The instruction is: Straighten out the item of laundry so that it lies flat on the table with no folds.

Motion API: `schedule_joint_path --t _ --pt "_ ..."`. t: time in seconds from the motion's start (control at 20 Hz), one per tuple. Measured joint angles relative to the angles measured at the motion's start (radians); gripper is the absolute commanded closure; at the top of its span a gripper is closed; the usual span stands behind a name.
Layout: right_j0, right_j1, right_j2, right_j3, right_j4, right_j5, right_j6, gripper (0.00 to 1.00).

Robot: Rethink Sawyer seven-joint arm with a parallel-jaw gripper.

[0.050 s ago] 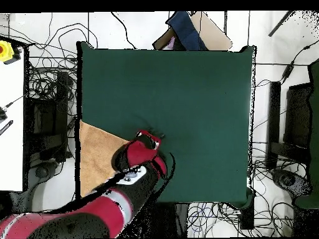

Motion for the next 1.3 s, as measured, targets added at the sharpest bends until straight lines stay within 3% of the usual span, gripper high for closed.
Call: schedule_joint_path --t 0.25,0.65,0.95,1.3 --pt "-0.161 -0.12 0.099 0.096 -0.072 0.132 0.0 0.0" --pt "-0.28 -0.276 0.258 0.244 -0.098 0.262 0.0 0.0" --pt "-0.298 -0.337 0.366 0.319 -0.097 0.263 0.0 0.0" --pt "-0.27 -0.321 0.455 0.347 -0.089 0.228 0.0 0.0"
